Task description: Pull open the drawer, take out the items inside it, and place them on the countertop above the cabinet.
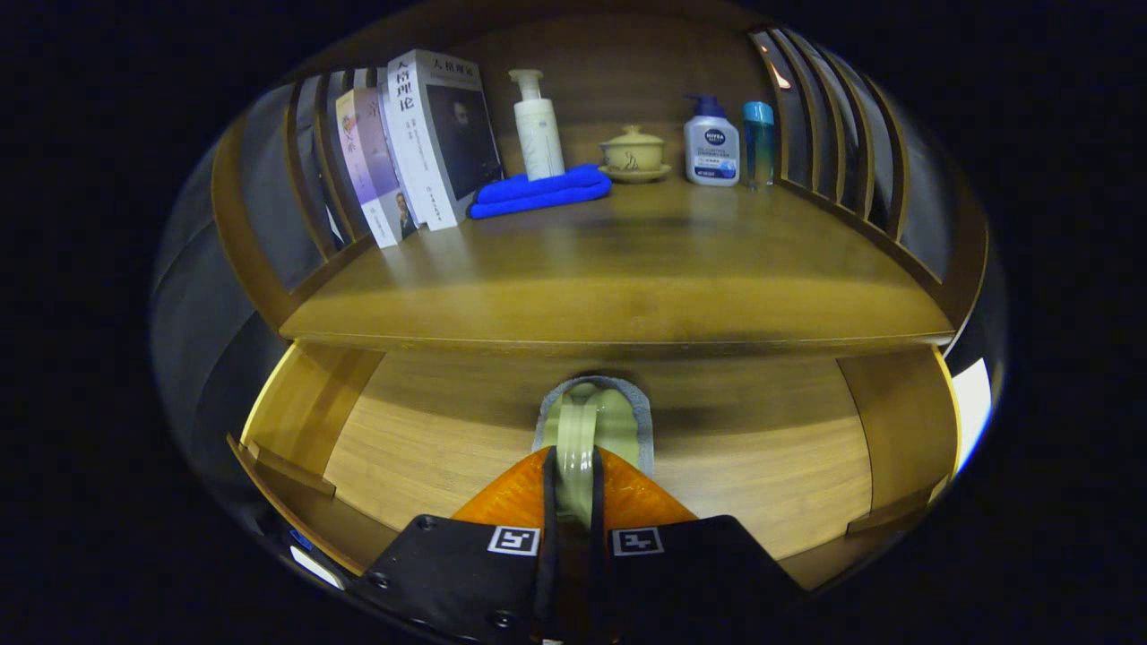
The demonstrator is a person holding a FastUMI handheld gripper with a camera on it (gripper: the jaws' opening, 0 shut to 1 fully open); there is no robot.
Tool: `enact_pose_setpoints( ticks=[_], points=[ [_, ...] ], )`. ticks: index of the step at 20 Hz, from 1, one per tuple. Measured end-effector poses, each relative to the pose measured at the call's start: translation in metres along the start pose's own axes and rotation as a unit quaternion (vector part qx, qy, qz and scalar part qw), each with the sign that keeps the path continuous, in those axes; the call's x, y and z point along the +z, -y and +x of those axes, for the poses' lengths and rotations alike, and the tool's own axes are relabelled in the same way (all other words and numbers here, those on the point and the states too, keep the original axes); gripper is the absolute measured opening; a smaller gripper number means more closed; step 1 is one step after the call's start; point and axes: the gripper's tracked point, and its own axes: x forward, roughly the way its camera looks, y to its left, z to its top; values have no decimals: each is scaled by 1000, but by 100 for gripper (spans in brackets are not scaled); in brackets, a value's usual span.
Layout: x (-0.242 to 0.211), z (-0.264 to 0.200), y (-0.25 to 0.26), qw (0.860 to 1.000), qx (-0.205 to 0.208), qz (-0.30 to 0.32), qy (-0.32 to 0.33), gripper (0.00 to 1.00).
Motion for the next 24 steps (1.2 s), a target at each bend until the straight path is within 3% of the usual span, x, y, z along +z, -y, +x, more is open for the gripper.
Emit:
enact_pose_setpoints(
  ticks=[13,17,24],
  points=[
    [18,-31,-60,994,92,-50,32,15],
    [9,-36,-82,985,131,-107,16,15],
    [22,-58,-117,969,191,-141,70,15]
  ],
)
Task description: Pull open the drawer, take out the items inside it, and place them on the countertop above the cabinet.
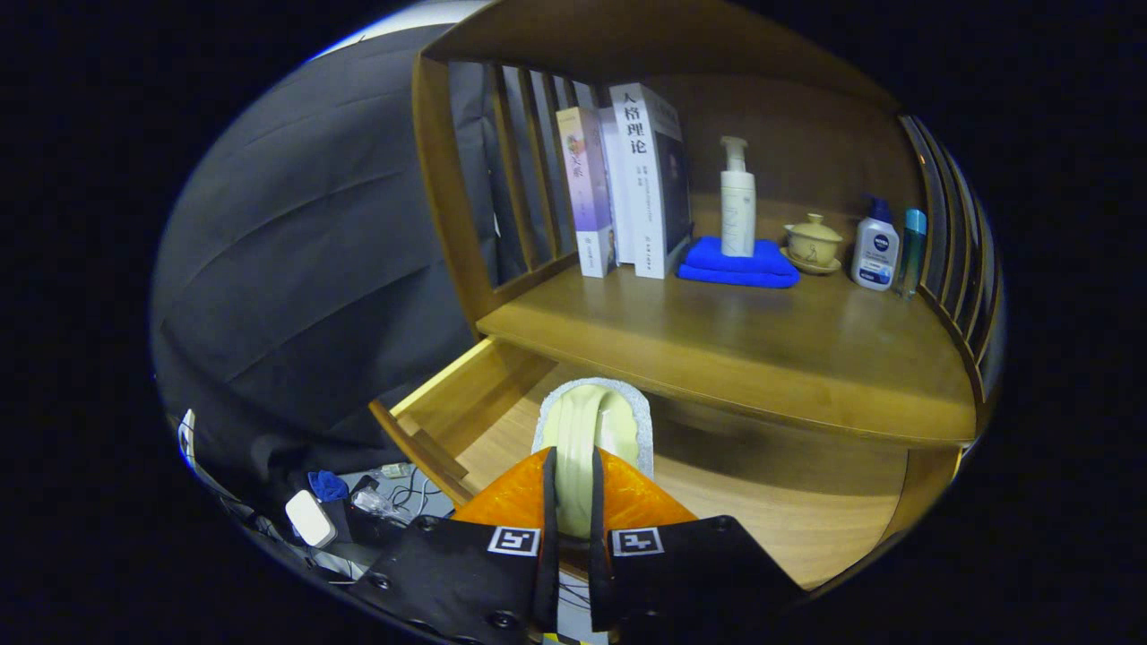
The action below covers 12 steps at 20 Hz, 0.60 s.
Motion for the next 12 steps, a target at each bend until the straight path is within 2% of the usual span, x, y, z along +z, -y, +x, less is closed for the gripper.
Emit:
enact_pose_setpoints(
  ticks=[6,9,12],
  points=[
    [4,-5,-2,1000,0,3,14,15],
    [24,-13,-7,998,12,9,59,15],
    [48,-25,8,996,-12,31,87,15]
  ],
)
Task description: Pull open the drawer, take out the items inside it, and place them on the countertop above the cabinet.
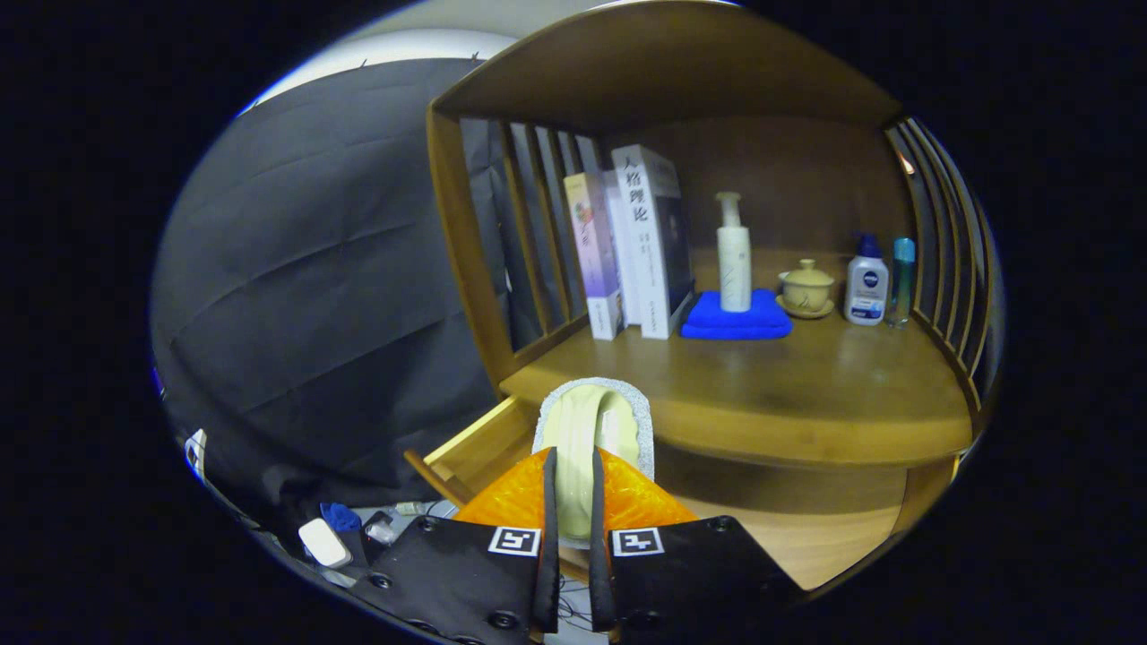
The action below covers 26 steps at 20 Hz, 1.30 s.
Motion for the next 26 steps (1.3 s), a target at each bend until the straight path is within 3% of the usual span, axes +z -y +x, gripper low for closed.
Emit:
enact_pose_setpoints(
  ticks=[8,14,22,24,26],
  points=[
    [44,5,68,993,-82,83,22,15],
    [42,25,118,981,-153,122,-2,15],
    [48,50,139,976,-182,122,-4,19],
    [44,51,139,975,-187,116,-9,24],
    [43,53,139,977,-186,106,-7,45]
  ],
)
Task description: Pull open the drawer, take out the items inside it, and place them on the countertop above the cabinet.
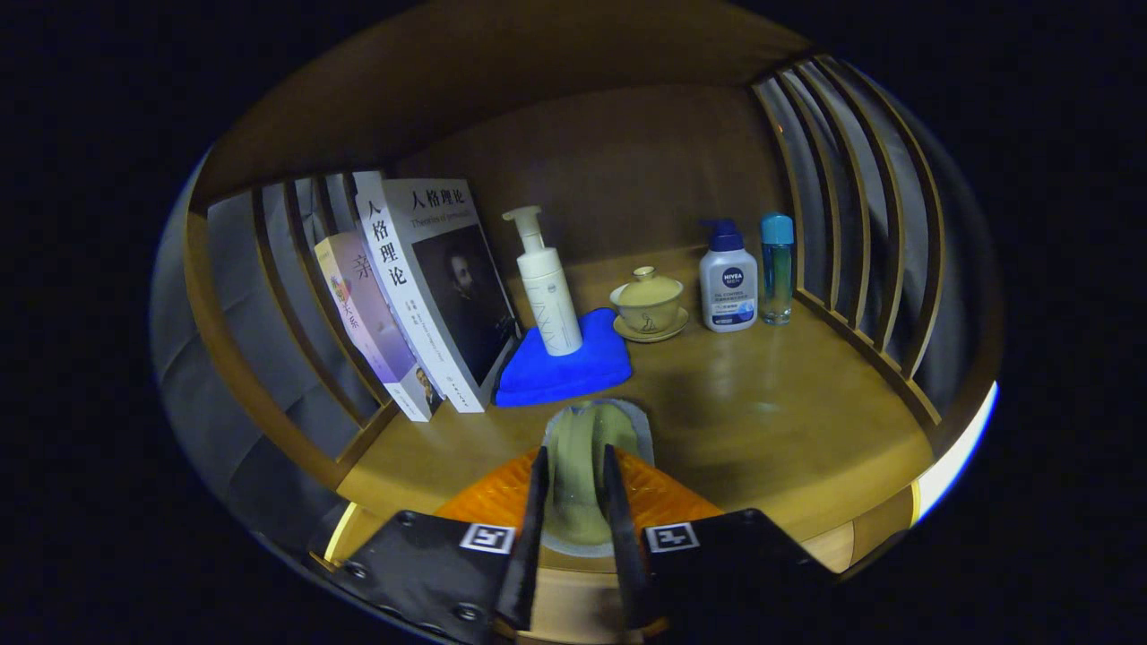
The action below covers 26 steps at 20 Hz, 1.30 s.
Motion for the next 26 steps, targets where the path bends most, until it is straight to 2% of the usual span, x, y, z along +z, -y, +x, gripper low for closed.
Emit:
enact_pose_setpoints(
  ticks=[1,7,15,26],
  points=[
    [-2,-1,0,1000,0,-4,5,55],
    [2,-39,-7,997,0,-44,63,98],
    [-24,-117,-11,986,-11,-78,148,98],
    [-86,-181,-25,977,-18,-102,189,98]
  ],
)
